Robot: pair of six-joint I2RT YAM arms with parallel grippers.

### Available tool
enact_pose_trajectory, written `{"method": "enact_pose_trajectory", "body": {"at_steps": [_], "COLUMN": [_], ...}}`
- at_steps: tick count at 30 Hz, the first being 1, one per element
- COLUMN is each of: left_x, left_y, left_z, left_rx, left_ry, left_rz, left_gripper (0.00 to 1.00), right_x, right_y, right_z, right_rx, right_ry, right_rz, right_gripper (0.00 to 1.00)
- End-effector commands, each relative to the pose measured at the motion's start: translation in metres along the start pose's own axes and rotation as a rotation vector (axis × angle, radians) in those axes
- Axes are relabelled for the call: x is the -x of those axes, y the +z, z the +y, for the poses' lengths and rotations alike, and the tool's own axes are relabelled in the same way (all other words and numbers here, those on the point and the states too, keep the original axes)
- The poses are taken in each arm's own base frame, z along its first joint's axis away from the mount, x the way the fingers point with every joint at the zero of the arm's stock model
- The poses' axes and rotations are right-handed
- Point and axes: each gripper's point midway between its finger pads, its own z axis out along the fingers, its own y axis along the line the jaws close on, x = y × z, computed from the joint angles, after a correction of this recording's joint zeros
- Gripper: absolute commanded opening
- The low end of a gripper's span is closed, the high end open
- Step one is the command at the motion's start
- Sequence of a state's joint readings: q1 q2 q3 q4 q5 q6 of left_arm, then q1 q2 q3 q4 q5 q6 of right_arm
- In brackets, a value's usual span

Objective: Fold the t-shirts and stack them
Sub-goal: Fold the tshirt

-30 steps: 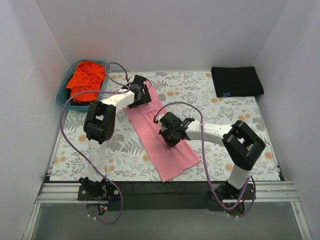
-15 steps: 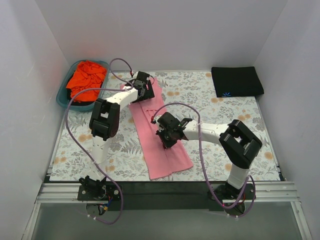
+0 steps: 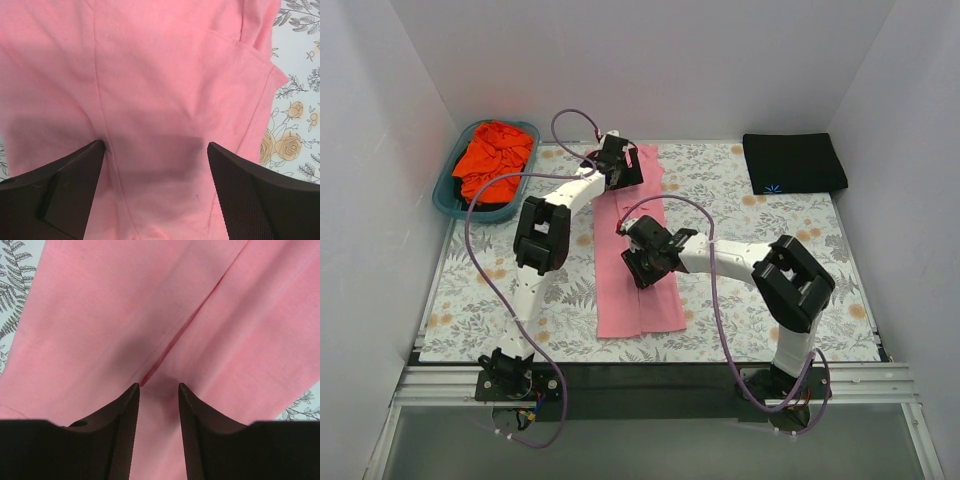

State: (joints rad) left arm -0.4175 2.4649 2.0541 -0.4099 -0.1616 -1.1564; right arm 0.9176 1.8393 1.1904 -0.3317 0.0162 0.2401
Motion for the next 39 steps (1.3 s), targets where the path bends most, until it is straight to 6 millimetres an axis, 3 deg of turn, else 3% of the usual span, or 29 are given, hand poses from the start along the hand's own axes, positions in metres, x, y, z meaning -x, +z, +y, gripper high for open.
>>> {"method": "enact_pose_trajectory", "body": {"at_steps": [1,5,6,8,9,12,13,15,16,18,19,23,25,26,29,33,39], "left_x": [-0.003,0.046,0.062,0.076,0.085,0.085,0.080,0.057,0.037,-0.001,-0.030,-0.127,-0.159,-0.185,-0.221,-0.256,-0.271], "left_y": [-0.018,-0.068,-0.088,-0.111,-0.133,-0.166,-0.185,-0.205,-0.221,-0.237,-0.251,-0.291,-0.304,-0.316,-0.332,-0.336,-0.334], "left_z": [-0.012,-0.028,-0.032,-0.030,-0.028,-0.018,-0.010,0.002,0.015,0.032,0.049,0.073,0.076,0.087,0.095,0.101,0.094], "left_rx": [-0.048,-0.091,-0.105,-0.096,-0.098,-0.070,-0.064,-0.034,-0.009,0.046,0.075,0.112,0.106,0.121,0.114,0.115,0.120], "left_ry": [-0.009,-0.037,-0.044,-0.061,-0.072,-0.116,-0.131,-0.180,-0.195,-0.227,-0.227,-0.224,-0.259,-0.250,-0.292,-0.320,-0.305], "left_rz": [0.045,-0.063,-0.101,-0.139,-0.164,-0.173,-0.168,-0.116,-0.085,-0.003,0.038,0.221,0.294,0.336,0.403,0.481,0.507], "left_gripper": [0.84,0.88,0.88,0.88,0.89,0.89,0.89,0.89,0.89,0.89,0.88,0.84,0.83,0.82,0.80,0.79,0.79], "right_x": [0.034,0.040,0.036,0.024,0.013,-0.008,-0.022,-0.040,-0.056,-0.067,-0.080,-0.099,-0.105,-0.113,-0.116,-0.123,-0.138], "right_y": [-0.033,-0.057,-0.062,-0.066,-0.069,-0.077,-0.075,-0.080,-0.078,-0.083,-0.082,-0.086,-0.084,-0.081,-0.079,-0.072,-0.058], "right_z": [-0.002,-0.008,-0.011,-0.017,-0.020,-0.026,-0.029,-0.029,-0.031,-0.030,-0.030,-0.016,-0.009,-0.009,-0.006,-0.004,-0.007], "right_rx": [-0.031,-0.036,-0.036,-0.032,-0.034,-0.039,-0.040,-0.045,-0.048,-0.045,-0.048,0.036,0.068,0.071,0.075,0.079,0.047], "right_ry": [0.018,0.043,0.050,0.085,0.101,0.150,0.166,0.205,0.224,0.250,0.271,0.300,0.310,0.317,0.321,0.325,0.328], "right_rz": [-0.106,-0.161,-0.164,-0.145,-0.136,-0.108,-0.076,-0.036,0.001,0.018,0.048,0.102,0.133,0.159,0.171,0.205,0.257], "right_gripper": [0.47,0.48,0.48,0.48,0.48,0.54,0.56,0.62,0.64,0.66,0.66,0.61,0.56,0.56,0.55,0.55,0.50]}}
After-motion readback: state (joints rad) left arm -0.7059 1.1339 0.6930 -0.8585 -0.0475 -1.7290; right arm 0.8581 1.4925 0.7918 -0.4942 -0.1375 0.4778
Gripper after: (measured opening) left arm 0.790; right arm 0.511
